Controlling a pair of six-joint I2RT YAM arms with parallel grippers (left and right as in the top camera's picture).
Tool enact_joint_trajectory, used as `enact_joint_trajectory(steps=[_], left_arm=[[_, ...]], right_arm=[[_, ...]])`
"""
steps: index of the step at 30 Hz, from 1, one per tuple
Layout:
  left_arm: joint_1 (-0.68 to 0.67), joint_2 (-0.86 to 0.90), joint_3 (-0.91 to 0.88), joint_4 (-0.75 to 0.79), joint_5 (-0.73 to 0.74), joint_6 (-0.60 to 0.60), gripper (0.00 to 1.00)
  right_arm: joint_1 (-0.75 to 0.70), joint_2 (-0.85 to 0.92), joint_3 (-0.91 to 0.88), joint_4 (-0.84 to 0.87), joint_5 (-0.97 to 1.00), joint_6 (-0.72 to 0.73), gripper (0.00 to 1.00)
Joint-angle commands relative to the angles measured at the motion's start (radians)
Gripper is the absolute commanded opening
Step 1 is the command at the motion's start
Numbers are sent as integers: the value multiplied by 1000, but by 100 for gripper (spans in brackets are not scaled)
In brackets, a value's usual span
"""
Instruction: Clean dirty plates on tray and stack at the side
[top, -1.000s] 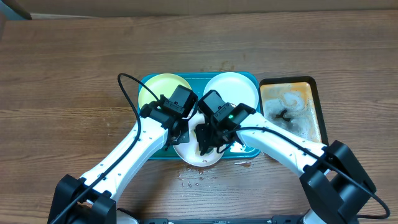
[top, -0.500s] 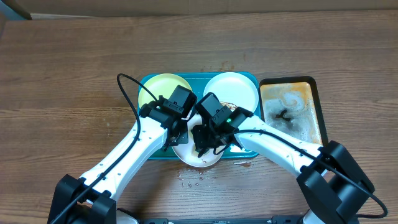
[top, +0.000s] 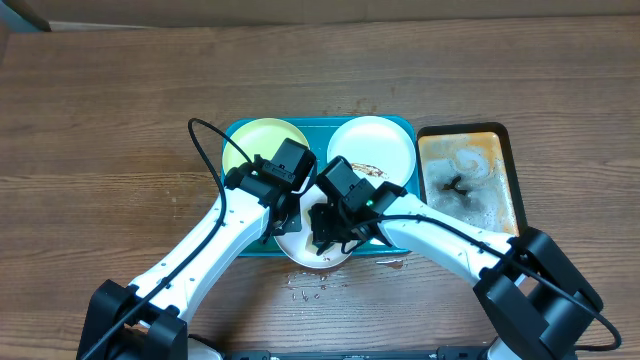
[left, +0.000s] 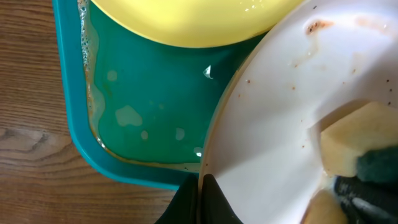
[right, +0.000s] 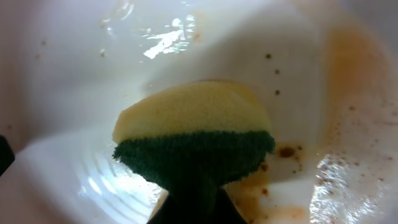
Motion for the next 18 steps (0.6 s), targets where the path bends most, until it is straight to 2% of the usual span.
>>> enact_joint_trajectory(steps=[1,18], left_arm=[[-8,-1,-3,-4,0,-14,4],[-8,-1,-3,-27,0,-14,4]], right_arm=[[15,8,-48,-9,81,29,4],[-48,8,-52,-57,298,30,4]])
